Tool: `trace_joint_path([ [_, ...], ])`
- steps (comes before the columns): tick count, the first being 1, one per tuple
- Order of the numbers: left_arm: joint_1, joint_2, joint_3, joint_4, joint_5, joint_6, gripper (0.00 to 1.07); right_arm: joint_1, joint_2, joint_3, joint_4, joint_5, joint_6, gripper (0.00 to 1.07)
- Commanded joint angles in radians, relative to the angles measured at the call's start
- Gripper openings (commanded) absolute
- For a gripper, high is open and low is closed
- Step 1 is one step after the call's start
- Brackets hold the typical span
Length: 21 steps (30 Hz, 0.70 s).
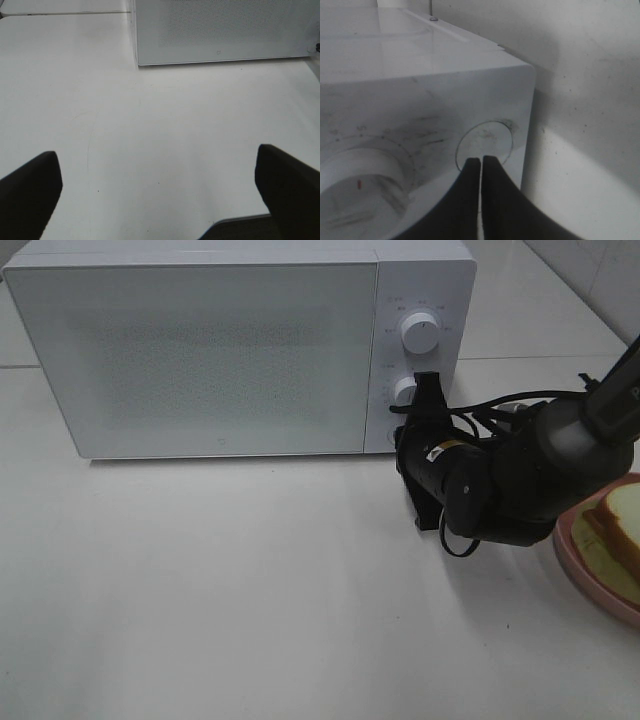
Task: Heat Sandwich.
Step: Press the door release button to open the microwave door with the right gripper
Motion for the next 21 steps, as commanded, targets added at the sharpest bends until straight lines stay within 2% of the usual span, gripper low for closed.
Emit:
trace_joint_path([
  [1, 0.005, -0.022, 0.001, -0.010, -0.008, -0.001, 0.98, -0.006, -0.001, -0.015, -0.010, 0.008, -0.012, 0.00],
  [15, 0.005, -0.022, 0.001, -0.010, -0.008, -0.001, 0.98, -0.029, 0.039, -0.070, -0.018, 0.016, -0.014, 0.00],
  [21, 0.005, -0.022, 0.001, -0.010, -0.008, 0.000, 0.98, -0.029, 0.050, -0.085, -0.009, -0.040, -0.020, 0.00],
])
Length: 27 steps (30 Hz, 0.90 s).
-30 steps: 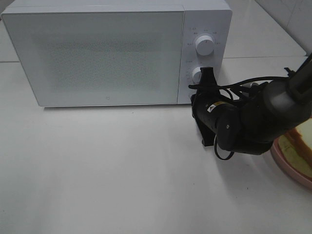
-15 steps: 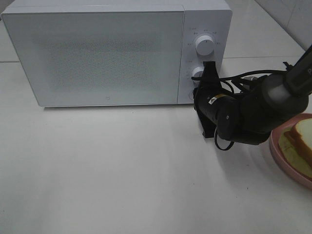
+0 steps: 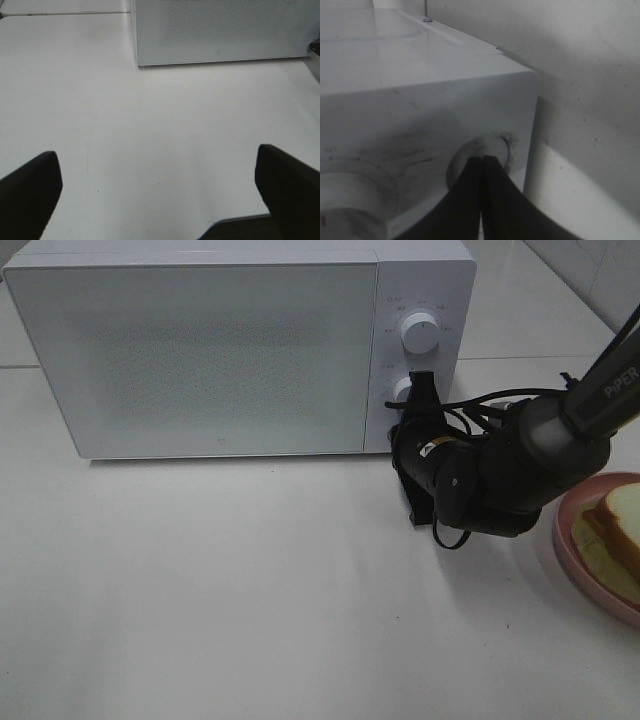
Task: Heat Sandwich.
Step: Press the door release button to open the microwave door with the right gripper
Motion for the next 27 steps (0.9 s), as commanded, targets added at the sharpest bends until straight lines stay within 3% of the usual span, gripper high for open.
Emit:
trace_joint_path([
  [1, 0.005, -0.021, 0.001, -0.010, -0.008, 0.000, 0.98, -0.005, -0.001, -0.022, 0.002, -0.064, -0.021, 0.00],
  [11, 0.005, -0.021, 0.001, -0.010, -0.008, 0.000, 0.98, -0.028, 0.011, -0.064, 0.006, -0.194, -0.024, 0.00],
  [18, 0.005, -0.021, 0.001, -0.010, -0.008, 0.000, 0.98, -0.057, 0.014, -0.143, 0.046, -0.200, -0.050, 0.00],
  [27, 0.005, -0.021, 0.001, -0.010, -0.008, -0.001, 0.98, -0.063, 0.014, -0.144, 0.046, -0.196, -0.056, 0.00],
])
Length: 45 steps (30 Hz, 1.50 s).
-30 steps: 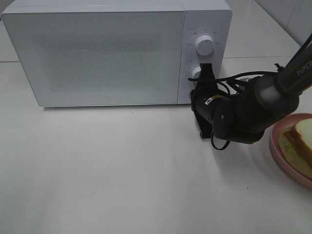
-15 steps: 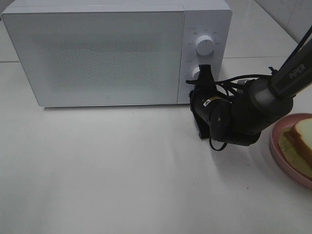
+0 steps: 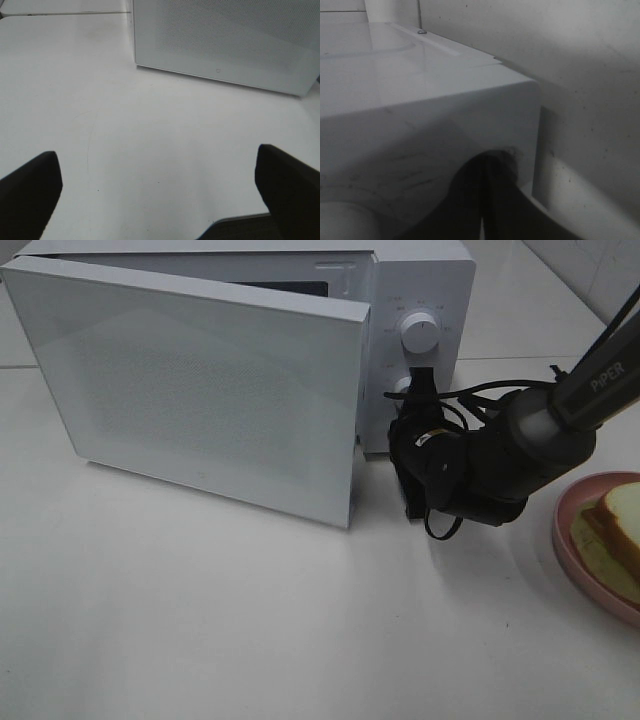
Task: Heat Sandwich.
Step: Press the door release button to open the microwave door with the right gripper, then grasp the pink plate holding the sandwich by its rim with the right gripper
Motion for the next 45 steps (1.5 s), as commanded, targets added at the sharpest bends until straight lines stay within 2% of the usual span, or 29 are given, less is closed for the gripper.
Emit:
trace_joint_path([
  [1, 0.005, -0.021, 0.001, -0.010, -0.008, -0.001, 0.98, -0.048, -0.010, -0.075, -0.026, -0.232, -0.023, 0.00],
  [8, 0.005, -0.021, 0.001, -0.010, -0.008, -0.001, 0.98, -0.045, -0.013, -0.062, -0.028, -0.208, -0.023, 0.00],
  [23, 0.005, -0.021, 0.001, -0.010, -0.008, 0.000, 0.98, 0.014, -0.071, 0.059, -0.021, -0.062, 0.023, 0.00],
  [36, 0.005, -0.021, 0.001, -0.010, -0.008, 0.000, 0.98, 0.025, -0.154, 0.165, -0.026, 0.088, 0.004, 0.00],
  [45, 0.005, -0.021, 0.001, -0.010, -0.008, 0.000, 0.98, 0.021, -0.297, 0.273, -0.153, 0.161, -0.006, 0.00],
])
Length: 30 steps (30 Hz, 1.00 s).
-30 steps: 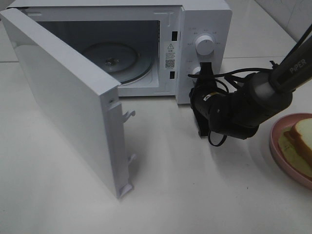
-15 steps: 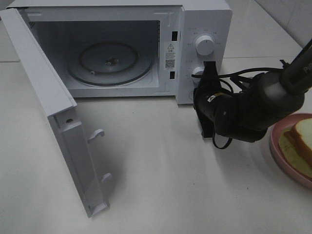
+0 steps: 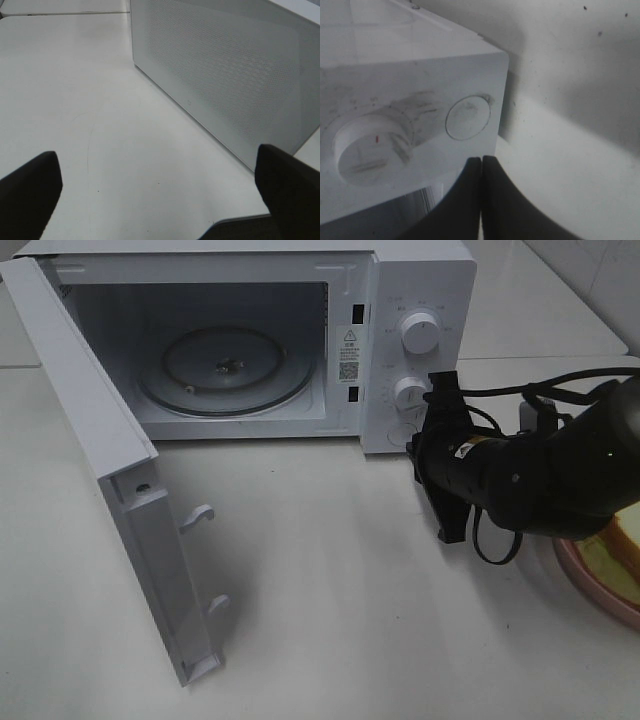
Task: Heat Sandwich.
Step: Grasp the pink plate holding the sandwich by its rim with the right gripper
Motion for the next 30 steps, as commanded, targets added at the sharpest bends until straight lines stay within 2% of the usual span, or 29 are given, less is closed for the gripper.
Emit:
trace_joint_path([
  [1, 0.005, -0.021, 0.001, -0.010, -0.008, 0.000, 0.98, -0.006, -0.080, 0.038, -0.087, 0.128, -0.018, 0.00],
  [3, 0.005, -0.021, 0.001, -0.010, -0.008, 0.000, 0.98, -0.013, -0.091, 0.039, -0.112, 0.165, -0.018, 0.00],
  [6, 0.005, -0.021, 0.001, -0.010, -0.008, 0.000, 0.98, -0.034, -0.147, 0.039, -0.233, 0.337, -0.026, 0.00],
  [8, 0.005, -0.021, 0.001, -0.010, -0.008, 0.000, 0.98, -0.035, -0.159, 0.039, -0.257, 0.359, -0.037, 0.01],
  [11, 0.005, -0.021, 0.001, -0.010, -0.008, 0.000, 0.98, -0.053, -0.220, 0.038, -0.350, 0.436, -0.156, 0.01],
  [13, 0.005, -0.021, 0.001, -0.010, -0.008, 0.000, 0.98, -0.062, -0.234, 0.038, -0.369, 0.462, -0.194, 0.01],
  [14, 0.005, -0.021, 0.001, -0.010, -0.008, 0.000, 0.98, -0.074, -0.268, 0.038, -0.395, 0.536, -0.255, 0.02],
  [17, 0.005, -0.021, 0.001, -0.010, -0.008, 0.000, 0.98, -0.093, -0.299, 0.038, -0.397, 0.619, -0.331, 0.02],
  [18, 0.005, -0.021, 0.001, -0.010, -0.008, 0.000, 0.98, -0.105, -0.326, 0.038, -0.397, 0.684, -0.430, 0.03],
  [21, 0.005, -0.021, 0.001, -0.010, -0.008, 0.000, 0.98, -0.115, -0.346, 0.038, -0.393, 0.735, -0.525, 0.03],
  [25, 0.005, -0.021, 0.001, -0.010, -0.008, 0.000, 0.98, -0.116, -0.369, 0.023, -0.390, 0.902, -0.737, 0.04],
  [30, 0.005, -0.021, 0.001, -0.010, -0.008, 0.000, 0.98, -0.116, -0.369, -0.010, -0.394, 0.996, -0.850, 0.05],
])
